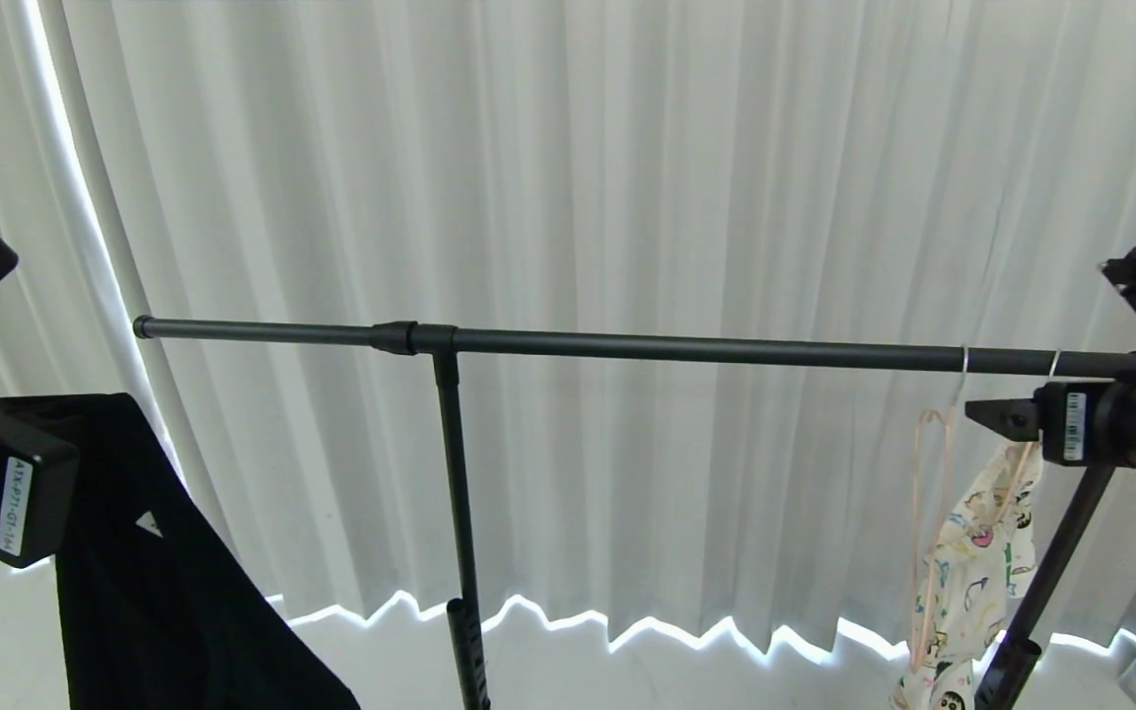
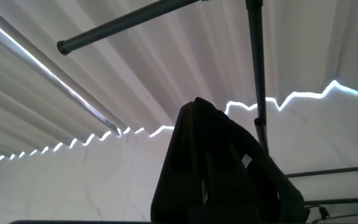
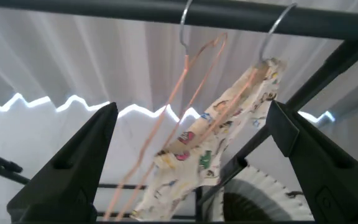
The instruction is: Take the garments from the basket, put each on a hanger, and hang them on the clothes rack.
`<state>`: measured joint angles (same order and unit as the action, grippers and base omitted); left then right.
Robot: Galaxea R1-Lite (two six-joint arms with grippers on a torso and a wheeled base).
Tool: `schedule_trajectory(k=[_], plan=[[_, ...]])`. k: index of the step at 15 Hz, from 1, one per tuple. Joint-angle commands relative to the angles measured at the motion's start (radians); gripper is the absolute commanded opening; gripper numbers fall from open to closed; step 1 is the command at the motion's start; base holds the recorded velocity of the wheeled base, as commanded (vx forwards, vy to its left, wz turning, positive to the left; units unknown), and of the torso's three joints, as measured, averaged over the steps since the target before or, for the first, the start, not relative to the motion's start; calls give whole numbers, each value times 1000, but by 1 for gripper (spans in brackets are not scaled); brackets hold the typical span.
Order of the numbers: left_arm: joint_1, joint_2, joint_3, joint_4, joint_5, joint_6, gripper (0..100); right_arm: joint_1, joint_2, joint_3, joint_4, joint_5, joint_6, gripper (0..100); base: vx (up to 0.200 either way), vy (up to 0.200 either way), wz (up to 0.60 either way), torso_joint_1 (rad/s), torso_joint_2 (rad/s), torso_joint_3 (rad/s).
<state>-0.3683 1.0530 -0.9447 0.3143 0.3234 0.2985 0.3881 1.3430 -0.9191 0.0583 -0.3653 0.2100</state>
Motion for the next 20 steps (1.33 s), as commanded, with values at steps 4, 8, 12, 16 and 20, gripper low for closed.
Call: schedule_trajectory(k=[4,8,12,16,20], plan=[[-3,-5,1,0,0,2,0,54,246,-60,2,-101,261,100,0,0,0,0,0,0],[-55,-4,4,0,2,2,0,61,274,-58,32,-104,356,100,0,0,0,0,0,0],[-70,-1,9,0,2,2,0,84,291,-20,38,-101,399,100,0,0,0,0,0,0],[-70,-7,10,0,3,2,0,147,328,6,34,-107,442,100,0,0,0,0,0,0],[-70,-16,14,0,3,1,0,153,340,54,9,-109,443,100,0,0,0,0,0,0]])
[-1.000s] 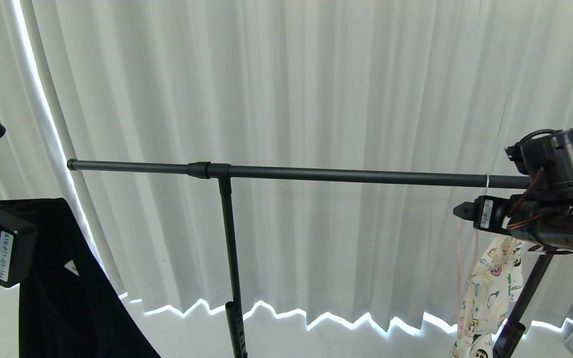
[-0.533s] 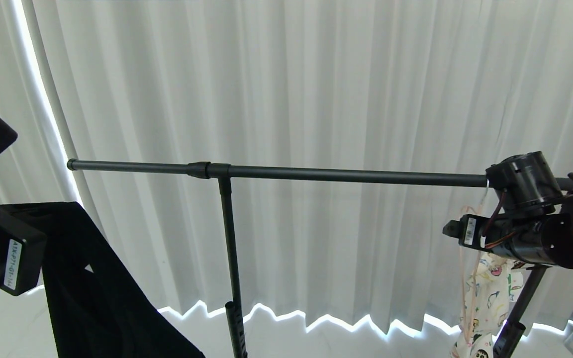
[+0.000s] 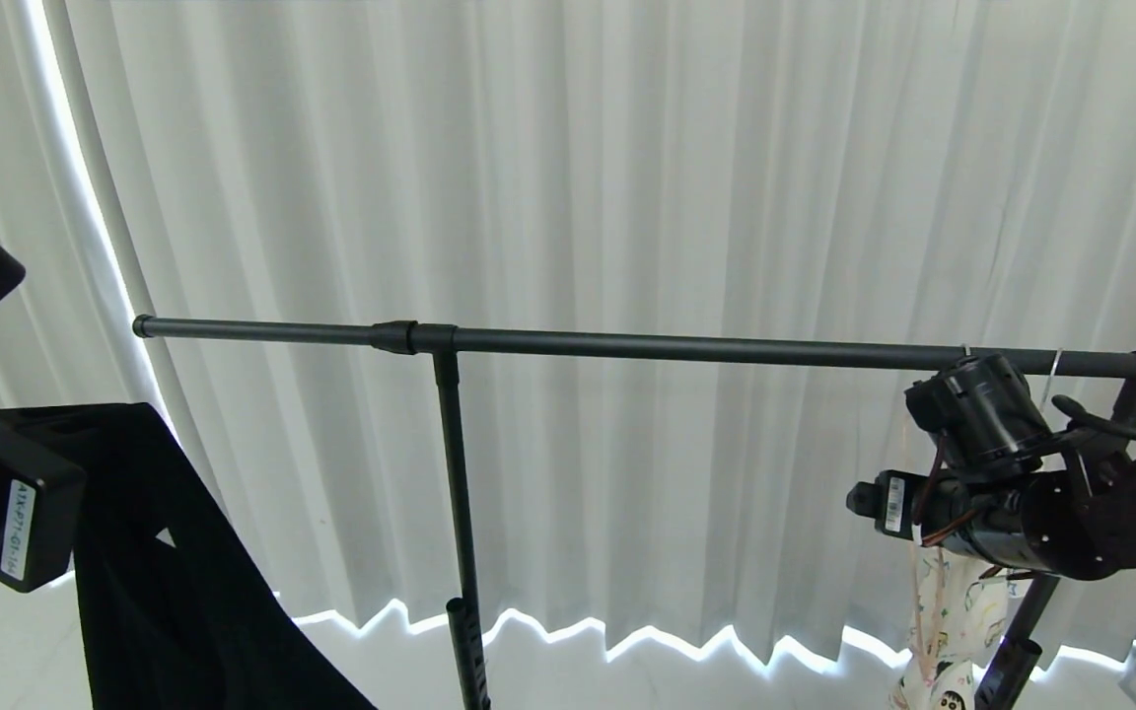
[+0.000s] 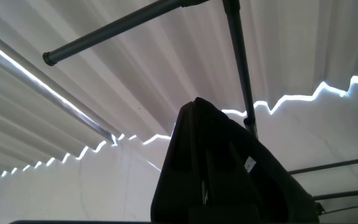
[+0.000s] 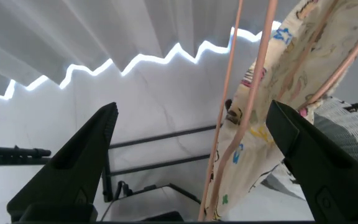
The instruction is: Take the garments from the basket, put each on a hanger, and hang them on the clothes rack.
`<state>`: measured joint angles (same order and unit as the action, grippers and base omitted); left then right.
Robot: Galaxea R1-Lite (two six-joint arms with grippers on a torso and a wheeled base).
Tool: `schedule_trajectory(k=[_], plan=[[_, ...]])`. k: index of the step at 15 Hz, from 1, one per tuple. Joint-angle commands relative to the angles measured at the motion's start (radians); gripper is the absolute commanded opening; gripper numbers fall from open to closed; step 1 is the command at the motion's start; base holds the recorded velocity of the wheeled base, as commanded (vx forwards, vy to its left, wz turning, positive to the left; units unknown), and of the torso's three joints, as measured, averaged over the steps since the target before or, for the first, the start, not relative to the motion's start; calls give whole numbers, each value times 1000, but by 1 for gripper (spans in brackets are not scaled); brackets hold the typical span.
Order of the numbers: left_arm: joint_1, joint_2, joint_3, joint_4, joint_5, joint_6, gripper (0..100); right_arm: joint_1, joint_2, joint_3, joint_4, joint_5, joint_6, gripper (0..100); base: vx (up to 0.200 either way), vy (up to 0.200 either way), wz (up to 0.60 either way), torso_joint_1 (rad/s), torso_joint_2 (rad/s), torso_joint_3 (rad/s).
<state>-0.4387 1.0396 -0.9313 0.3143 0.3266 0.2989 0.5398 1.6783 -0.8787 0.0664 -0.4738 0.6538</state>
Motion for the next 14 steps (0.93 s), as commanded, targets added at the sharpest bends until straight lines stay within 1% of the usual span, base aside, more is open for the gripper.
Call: schedule_trajectory(k=[1,4,6,8,11,14], plan=[[0,-3,2,0,0,0,0,2,8,37,-26,0,0,100,0,0,0,0,0,0],[0,-6,5,0,0,0,0,2,17,69,-71,0,-2,100,0,0,0,0,0,0],[0,-4,5,0,0,2,0,2,17,69,-76,0,-2,100,0,0,0,0,0,0],[0,-4,8,0,0,0,0,2,15,69,-120,3,-8,100,0,0,0,0,0,0],[0,-6,14,0,0,0,0,2,34,67,-134,3,-8,100,0,0,0,0,0,0],[0,-7,14,0,0,0,0,8,38,67,-175,6,-14,100,0,0,0,0,0,0]])
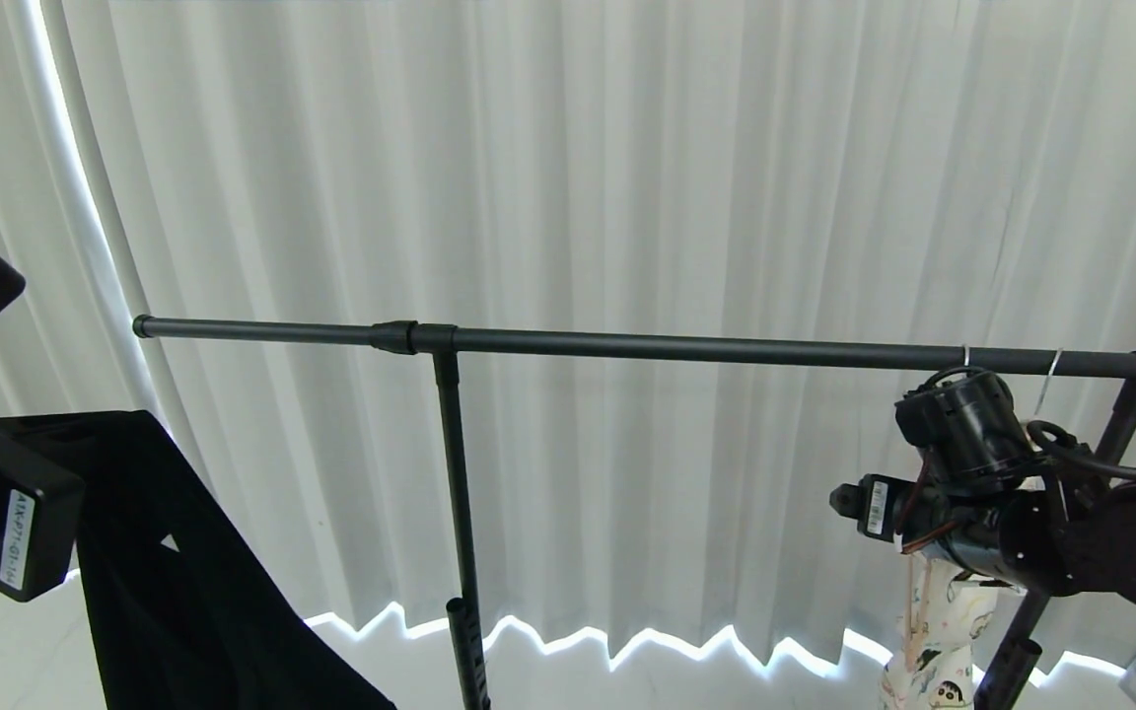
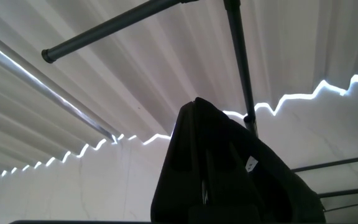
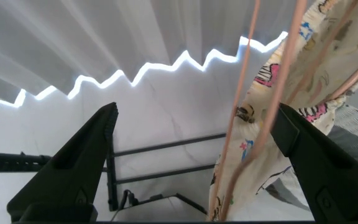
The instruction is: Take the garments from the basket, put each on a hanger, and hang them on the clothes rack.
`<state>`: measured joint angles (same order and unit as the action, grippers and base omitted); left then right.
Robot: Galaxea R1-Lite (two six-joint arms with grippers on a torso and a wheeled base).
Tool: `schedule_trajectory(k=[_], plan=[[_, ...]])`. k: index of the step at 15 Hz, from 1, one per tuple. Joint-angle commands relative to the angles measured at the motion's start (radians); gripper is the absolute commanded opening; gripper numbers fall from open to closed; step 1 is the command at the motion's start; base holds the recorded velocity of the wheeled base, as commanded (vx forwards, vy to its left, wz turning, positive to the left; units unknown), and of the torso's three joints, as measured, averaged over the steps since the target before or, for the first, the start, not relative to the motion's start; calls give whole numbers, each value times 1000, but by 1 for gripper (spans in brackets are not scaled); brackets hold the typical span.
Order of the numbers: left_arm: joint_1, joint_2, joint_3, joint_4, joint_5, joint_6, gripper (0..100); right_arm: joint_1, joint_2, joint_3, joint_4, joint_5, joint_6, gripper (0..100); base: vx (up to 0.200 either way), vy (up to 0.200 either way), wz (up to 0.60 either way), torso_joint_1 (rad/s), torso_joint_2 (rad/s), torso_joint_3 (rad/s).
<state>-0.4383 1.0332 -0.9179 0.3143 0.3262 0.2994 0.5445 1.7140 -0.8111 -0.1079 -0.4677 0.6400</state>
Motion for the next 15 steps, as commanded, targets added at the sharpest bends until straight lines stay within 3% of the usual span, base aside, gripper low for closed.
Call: schedule_trajectory(k=[1,5,15], plan=[[0,1,1,0,1,0,0,8,1,-2,-3,1,-2,100,0,0,0,0,0,0],[0,1,13,0,1,0,0,43,-1,-16,-4,1,-10,100,0,0,0,0,0,0],[-2,-7,11,0,1,1,0,-15,33,13,-1,-17,-8,100,0,0,0,0,0,0]])
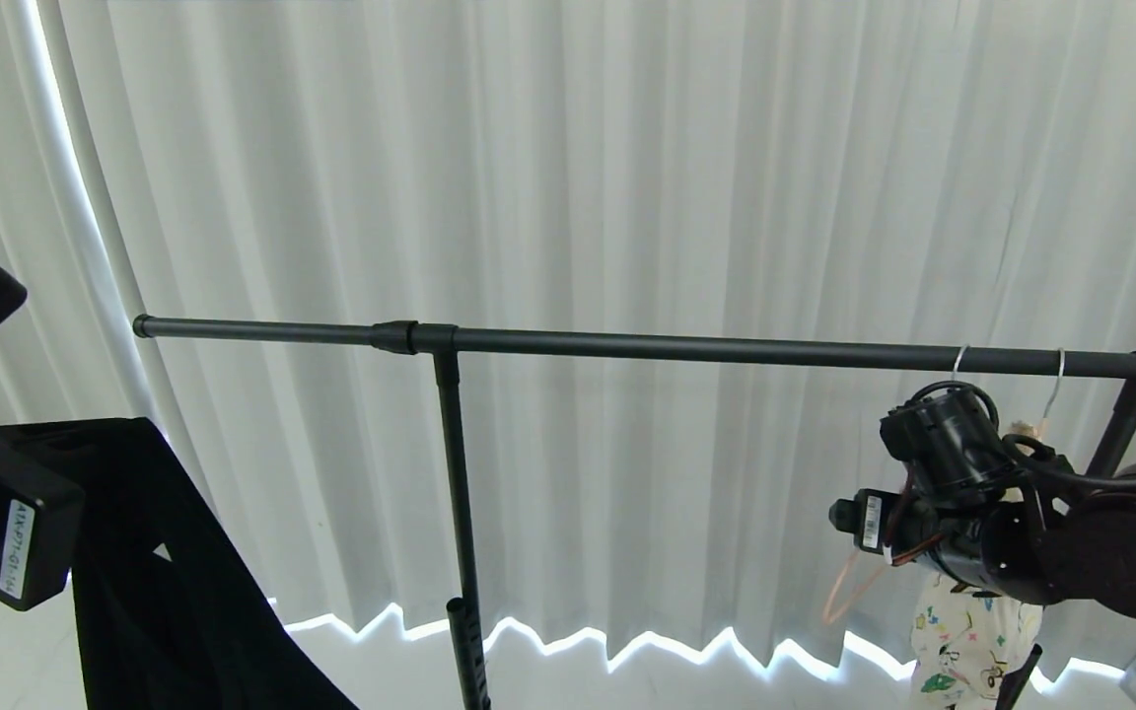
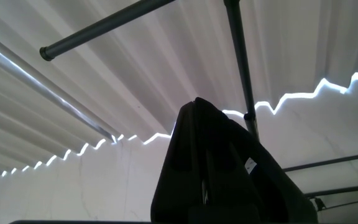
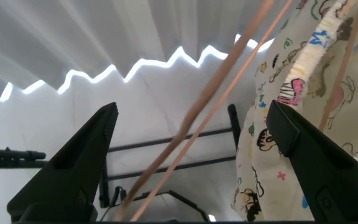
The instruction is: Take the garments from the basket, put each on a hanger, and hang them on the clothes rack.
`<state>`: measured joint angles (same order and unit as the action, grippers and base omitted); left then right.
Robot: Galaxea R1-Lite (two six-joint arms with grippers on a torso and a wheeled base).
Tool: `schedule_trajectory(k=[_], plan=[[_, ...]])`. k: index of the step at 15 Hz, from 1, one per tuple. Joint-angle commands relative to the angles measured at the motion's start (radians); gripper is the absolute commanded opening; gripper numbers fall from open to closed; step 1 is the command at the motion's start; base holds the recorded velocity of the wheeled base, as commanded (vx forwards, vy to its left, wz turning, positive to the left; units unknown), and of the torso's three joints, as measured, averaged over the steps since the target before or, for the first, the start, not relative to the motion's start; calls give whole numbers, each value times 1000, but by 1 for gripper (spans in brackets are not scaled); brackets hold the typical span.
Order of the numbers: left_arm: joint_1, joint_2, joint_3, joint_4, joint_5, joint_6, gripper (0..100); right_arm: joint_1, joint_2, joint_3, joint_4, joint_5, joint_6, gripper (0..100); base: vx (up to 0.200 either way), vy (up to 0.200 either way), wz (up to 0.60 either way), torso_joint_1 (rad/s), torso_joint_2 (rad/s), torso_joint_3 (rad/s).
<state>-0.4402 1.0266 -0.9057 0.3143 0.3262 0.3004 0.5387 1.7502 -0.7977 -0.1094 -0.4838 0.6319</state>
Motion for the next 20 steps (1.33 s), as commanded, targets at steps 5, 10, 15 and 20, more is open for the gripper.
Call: schedule_trajectory(k=[5,10,15,20], plan=[[-15,4,-4,0,-1,0,0,-28,-44,25,7,-1,-1,100,0,0,0,0,0,0],[-23,4,-2,0,1,0,0,-79,-87,67,4,2,-47,100,0,0,0,0,0,0],[-23,0,-2,0,1,0,0,-83,-87,69,2,10,-57,100,0,0,0,0,0,0],[-22,-2,-2,0,1,0,0,-89,-69,80,-9,14,-72,0,0,0,0,0,0,0]])
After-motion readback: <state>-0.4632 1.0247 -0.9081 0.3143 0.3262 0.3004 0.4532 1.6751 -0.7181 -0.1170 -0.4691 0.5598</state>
